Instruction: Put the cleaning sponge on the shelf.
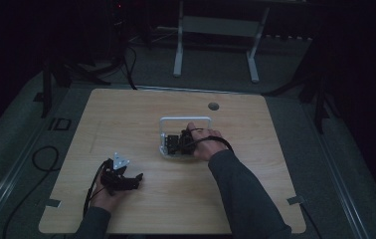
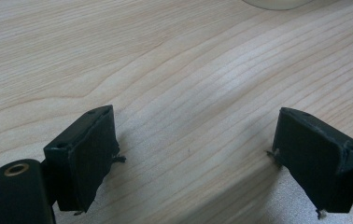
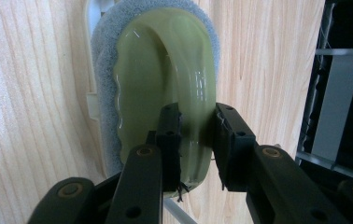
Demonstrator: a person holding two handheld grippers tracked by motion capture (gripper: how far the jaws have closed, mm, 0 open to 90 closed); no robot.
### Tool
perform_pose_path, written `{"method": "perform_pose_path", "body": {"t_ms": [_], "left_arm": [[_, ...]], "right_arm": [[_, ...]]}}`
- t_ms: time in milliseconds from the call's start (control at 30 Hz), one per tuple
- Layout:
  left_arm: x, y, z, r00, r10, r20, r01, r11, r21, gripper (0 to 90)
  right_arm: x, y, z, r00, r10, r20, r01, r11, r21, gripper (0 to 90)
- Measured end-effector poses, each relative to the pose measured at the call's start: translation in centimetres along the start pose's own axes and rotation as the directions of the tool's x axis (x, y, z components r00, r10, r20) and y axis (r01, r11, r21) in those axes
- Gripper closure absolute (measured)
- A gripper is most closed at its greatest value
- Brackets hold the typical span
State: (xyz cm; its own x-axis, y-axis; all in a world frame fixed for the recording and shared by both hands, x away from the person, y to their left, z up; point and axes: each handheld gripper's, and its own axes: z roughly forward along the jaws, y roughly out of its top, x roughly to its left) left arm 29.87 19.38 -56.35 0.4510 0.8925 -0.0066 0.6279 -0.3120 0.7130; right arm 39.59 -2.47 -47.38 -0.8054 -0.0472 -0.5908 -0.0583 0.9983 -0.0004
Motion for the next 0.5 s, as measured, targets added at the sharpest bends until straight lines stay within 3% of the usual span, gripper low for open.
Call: {"method": "perform_pose_path", "body": {"t_ms": [500], "left_arm": [[-0.01,0.00,0.00,1.0000,-0.001,0.000,0.001,1.0000,0.000,13.8]], "right_arm": [[-0.02,0.04,-0.55,1.0000,0.009,-0.002,-0.009,1.000,-0.023,62.4]]}}
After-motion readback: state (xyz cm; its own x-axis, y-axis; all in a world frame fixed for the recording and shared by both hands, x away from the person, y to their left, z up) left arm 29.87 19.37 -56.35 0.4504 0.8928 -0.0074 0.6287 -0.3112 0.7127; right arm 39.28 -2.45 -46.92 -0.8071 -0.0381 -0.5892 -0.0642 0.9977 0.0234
